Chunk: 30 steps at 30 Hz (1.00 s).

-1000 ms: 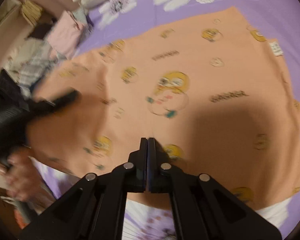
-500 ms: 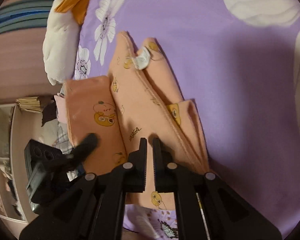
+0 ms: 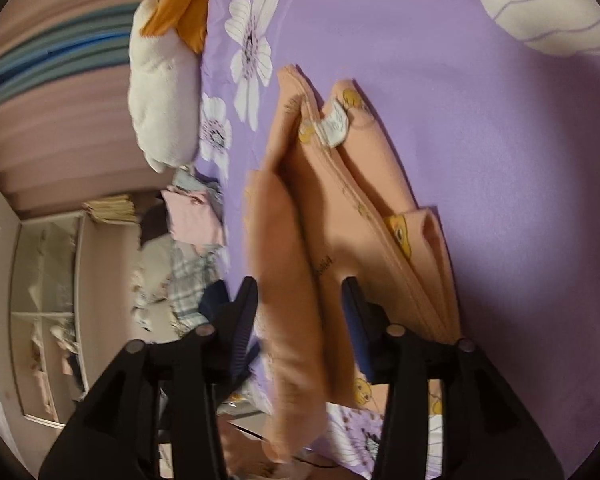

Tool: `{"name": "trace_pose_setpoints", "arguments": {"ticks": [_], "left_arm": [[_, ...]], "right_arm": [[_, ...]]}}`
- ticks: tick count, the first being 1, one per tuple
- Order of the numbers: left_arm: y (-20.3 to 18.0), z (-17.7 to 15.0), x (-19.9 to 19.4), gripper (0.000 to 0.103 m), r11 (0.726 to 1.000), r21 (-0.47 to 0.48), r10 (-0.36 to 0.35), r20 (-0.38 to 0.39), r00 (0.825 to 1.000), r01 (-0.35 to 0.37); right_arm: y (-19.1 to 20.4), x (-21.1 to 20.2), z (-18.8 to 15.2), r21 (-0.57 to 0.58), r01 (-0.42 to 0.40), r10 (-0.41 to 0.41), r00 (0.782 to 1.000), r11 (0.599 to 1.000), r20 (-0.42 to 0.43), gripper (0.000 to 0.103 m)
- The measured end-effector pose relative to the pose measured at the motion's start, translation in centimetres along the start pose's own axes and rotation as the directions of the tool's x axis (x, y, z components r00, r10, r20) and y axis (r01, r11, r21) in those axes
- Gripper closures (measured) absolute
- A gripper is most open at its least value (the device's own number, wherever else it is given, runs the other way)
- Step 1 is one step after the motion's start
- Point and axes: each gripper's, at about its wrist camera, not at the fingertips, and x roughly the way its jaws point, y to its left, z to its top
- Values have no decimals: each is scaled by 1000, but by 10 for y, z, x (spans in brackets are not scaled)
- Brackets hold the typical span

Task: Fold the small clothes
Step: 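Fold the shirt edge over with the right tool and release it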

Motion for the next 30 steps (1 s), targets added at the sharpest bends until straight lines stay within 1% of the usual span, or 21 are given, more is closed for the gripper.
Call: {"name": "trace_pose_setpoints", "arguments": {"ticks": [2, 4, 7, 8, 9, 11, 12, 13, 14, 16, 17, 18, 19, 20, 21, 23, 24, 25, 26, 29, 30], "left_arm": [[11, -4, 0, 28, 999, -48, -13, -5, 1000, 13], [13, -7, -2, 28, 998, -59, -26, -9, 1000, 25], [20, -8, -14, 28, 997, -74, -31, -6, 1000, 30], [21, -9, -14, 28, 997, -78, -29, -3, 1000, 29], [22, -9, -14, 28, 997, -77, -26, -1, 1000, 26], [22, -9, -12, 28, 997, -73, -8, -9, 1000, 8], [22, -10, -10, 28, 998, -69, 14, -17, 1000, -15], [22, -11, -9, 28, 997, -64, 33, -18, 999, -34], [20, -11, -8, 28, 997, -58, 55, -14, 998, -56], [19, -14, -9, 28, 995, -35, 90, -9, 996, -90], [18, -15, -7, 28, 995, -28, 92, -16, 996, -93], [16, -16, -5, 28, 996, -23, 90, -25, 996, -91], [15, -17, -3, 28, 996, -15, 87, -35, 996, -88], [13, -18, -2, 28, 996, -2, 88, -44, 995, -89], [11, -19, 0, 28, 995, 23, 101, -47, 994, -100], [6, -21, 1, 28, 990, 61, 129, -36, 991, -126], [5, -22, 2, 28, 987, 76, 145, -33, 989, -142], [4, -22, 3, 28, 985, 83, 156, -36, 987, -153], [5, -22, 5, 28, 983, 85, 165, -42, 985, -161], [6, -21, 12, 28, 982, 76, 177, -67, 982, -172], [6, -21, 13, 28, 981, 76, 182, -69, 981, -177]], "right_arm": [[5, -1, 1, -8, 9, -9, 1000, 1000, 23, 52], [12, 4, 3, -38, 10, -10, 1000, 999, 5, 52], [24, 25, 12, -98, 88, -90, 996, 991, -19, 52], [28, 36, 16, -127, 135, -141, 989, 983, -40, 52], [31, 44, 18, -151, 160, -169, 984, 975, -50, 52], [36, 51, 19, -183, 171, -180, 983, 968, -34, 52], [38, 53, 19, -198, 175, -183, 983, 965, -26, 57], [42, 56, 18, -225, 182, -191, 981, 957, -17, 75], [47, 60, 15, -281, 216, -224, 975, 935, 2, 88], [57, 69, 10, -379, 325, -326, 943, 866, 64, 90], [63, 74, 9, -396, 352, -348, 934, 848, 86, 90], [66, 73, 9, -404, 350, -341, 935, 845, 96, 90], [74, 72, 9, -422, 326, -309, 945, 846, 111, 90], [86, 68, 11, -445, 279, -251, 960, 851, 121, 90], [95, 65, 12, -464, 248, -212, 969, 850, 130, 90], [116, 61, 14, -508, 221, -158, 974, 832, 165, 91], [122, 62, 17, -521, 243, -165, 967, 818, 192, 90], [121, 64, 21, -514, 280, -196, 957, 811, 212, 90], [111, 68, 27, -482, 325, -246, 944, 814, 221, 90], [69, 74, 46, -349, 430, -390, 903, 833, 183, 90], [61, 71, 50, -328, 420, -388, 907, 846, 162, 90]]}}
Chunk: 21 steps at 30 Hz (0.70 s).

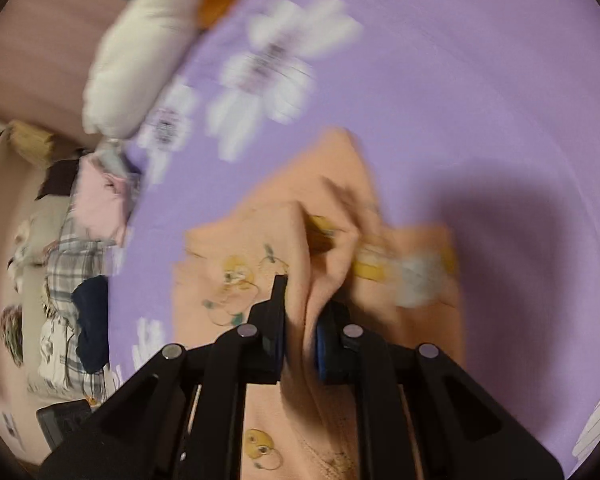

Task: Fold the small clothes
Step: 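Fold the shirt edge over with the right tool and release it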

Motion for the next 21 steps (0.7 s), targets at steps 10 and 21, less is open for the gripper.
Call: {"name": "trace_pose_setpoints", "arguments": {"ticks": [10, 21], "left_arm": [[-5, -2, 2, 28, 998, 40, 46, 9, 999, -47], [-2, -3, 4, 28, 999, 34, 41, 5, 999, -41]], "right_arm": [[-21, -40, 5, 37, -30, 28, 997, 999, 66, 88], [-28, -36, -20, 71, -131, 135, 989, 989, -58, 56]]}}
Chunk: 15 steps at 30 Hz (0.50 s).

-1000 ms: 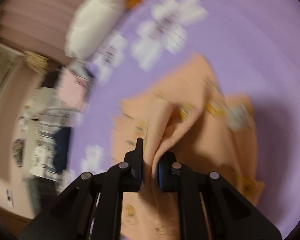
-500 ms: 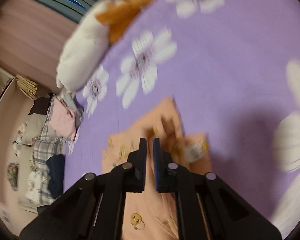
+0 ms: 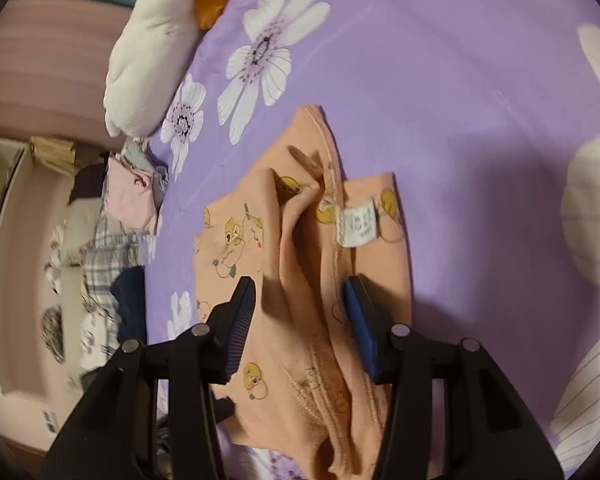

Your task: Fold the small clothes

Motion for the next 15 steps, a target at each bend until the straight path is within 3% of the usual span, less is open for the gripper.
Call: {"name": "trace_pose_setpoints", "arguments": {"ticks": [4, 7, 10, 11, 15], "left_arm": [[0, 0, 0, 28, 1000, -5, 4, -4, 1000, -4], [-4, 0, 2, 28, 1000, 0, 17, -3, 1000, -17], [-7, -2, 3, 28, 999, 15, 31, 0, 1000, -31], [-8, -2, 3, 28, 999, 21, 36, 1, 999, -36], [-10, -2, 5, 28, 999, 26, 45, -1, 999, -45]], "right_arm": [[12, -31, -7, -58, -21, 27, 994, 998, 108, 56], [20, -26, -12, -114, -51, 58, 996, 992, 62, 55], [12, -3, -10, -67, 101, -99, 995, 993, 28, 56], [9, 3, -9, -49, 107, -106, 994, 993, 14, 56], [6, 5, -6, -10, -25, 25, 1000, 1000, -16, 56]]}}
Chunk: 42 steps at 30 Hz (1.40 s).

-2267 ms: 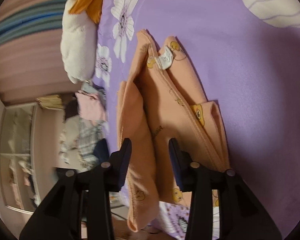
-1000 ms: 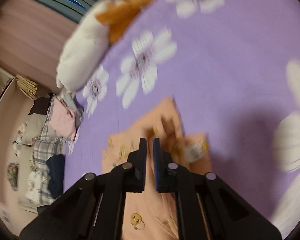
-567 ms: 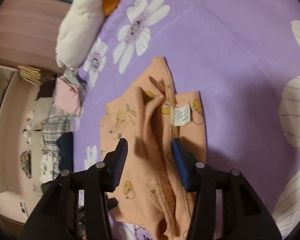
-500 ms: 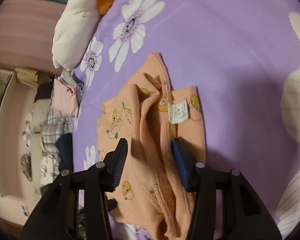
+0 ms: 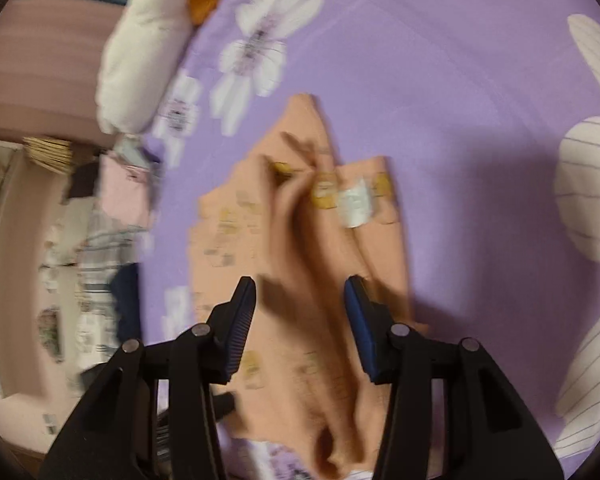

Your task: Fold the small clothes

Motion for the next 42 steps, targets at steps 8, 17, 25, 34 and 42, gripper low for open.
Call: {"name": "trace_pose_setpoints", "arguments": {"ticks": [8, 17, 25, 34, 42], "left_arm": [[-3, 1, 2, 28, 1000, 10, 8, -1, 1000, -8], [-3, 2, 4, 28, 1000, 12, 7, -7, 1000, -7], [-3, 3, 3, 28, 1000, -8, -8, 3, 1000, 8], [7, 4, 1, 28, 991, -70, -112, -22, 993, 110], [9, 5, -2, 28, 993, -81, -88, 6, 996, 89]], "right_arm": [[6, 26, 1, -101, 26, -34, 996, 995, -81, 56], [0, 39, 3, -27, -165, 160, 977, 986, -142, 68], [14, 33, -7, -138, -101, 95, 994, 985, -44, 88], [4, -21, -7, -44, -114, 119, 987, 992, 112, 90], [-23, -25, 3, 67, 3, -10, 996, 998, 92, 89]]}}
